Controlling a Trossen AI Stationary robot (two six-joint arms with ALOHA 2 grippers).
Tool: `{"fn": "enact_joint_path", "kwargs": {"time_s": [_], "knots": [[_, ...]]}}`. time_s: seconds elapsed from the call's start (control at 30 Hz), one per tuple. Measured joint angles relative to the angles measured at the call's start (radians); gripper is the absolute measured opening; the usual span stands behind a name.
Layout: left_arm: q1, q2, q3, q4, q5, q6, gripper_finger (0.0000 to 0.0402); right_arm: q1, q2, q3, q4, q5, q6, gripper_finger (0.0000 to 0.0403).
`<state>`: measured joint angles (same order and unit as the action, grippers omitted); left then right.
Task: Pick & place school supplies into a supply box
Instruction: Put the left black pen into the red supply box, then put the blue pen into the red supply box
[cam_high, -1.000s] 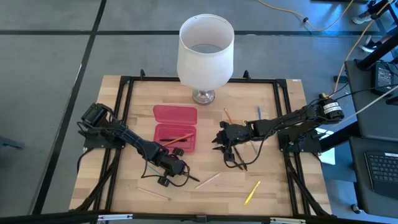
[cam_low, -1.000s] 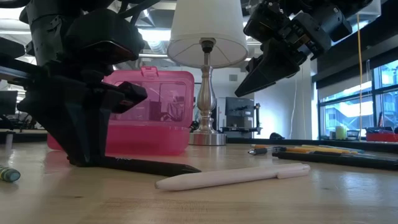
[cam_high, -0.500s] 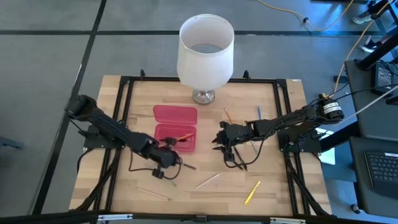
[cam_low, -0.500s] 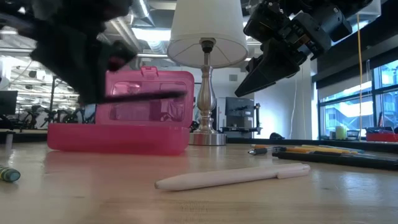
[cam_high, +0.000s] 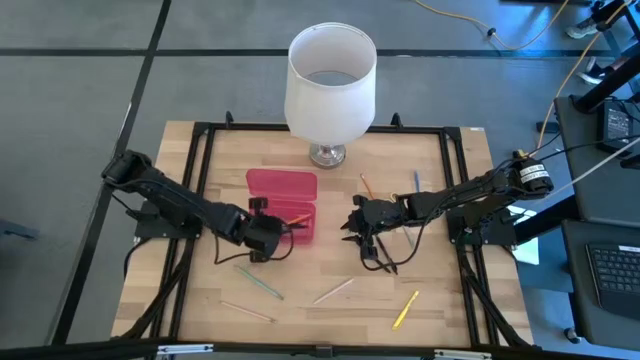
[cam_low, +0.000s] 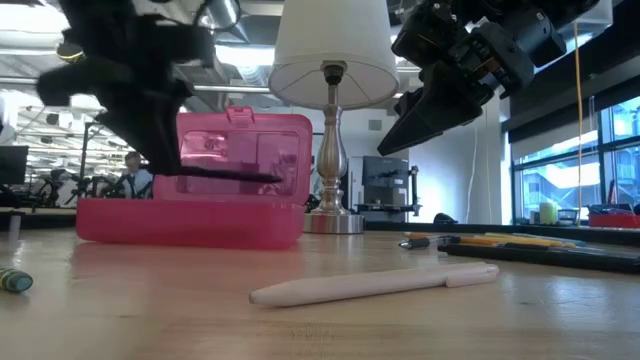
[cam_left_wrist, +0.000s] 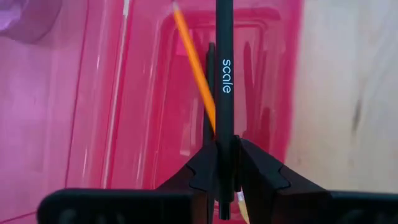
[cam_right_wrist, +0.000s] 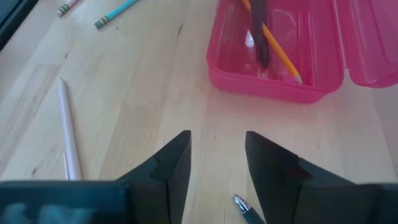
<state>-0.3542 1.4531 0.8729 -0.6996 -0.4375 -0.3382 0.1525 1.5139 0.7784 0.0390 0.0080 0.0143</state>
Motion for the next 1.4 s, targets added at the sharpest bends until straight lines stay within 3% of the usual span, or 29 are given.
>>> {"fn": "enact_joint_path", "kwargs": {"time_s": [0.23,1.1,1.23,1.4], "knots": [[0.065,0.066,0.0,-0.001,0.083,0.0,0.0052,0.0,0.0,0.0,0.0,0.0,0.004,0.0156],[0.09,0.103,0.001,0.073,0.072,0.027,0.0075,0.0,0.0,0.0,0.001,-0.001,0.009,0.0156],[0.09,0.103,0.001,0.072,0.068,-0.007,0.0089,-0.002,-0.013,0.002,-0.055,-0.001,0.042,0.0156],[0.09,0.103,0.001,0.067,0.063,-0.052,0.0132,-0.029,-0.06,0.069,-0.303,0.068,0.243,0.0156]]}}
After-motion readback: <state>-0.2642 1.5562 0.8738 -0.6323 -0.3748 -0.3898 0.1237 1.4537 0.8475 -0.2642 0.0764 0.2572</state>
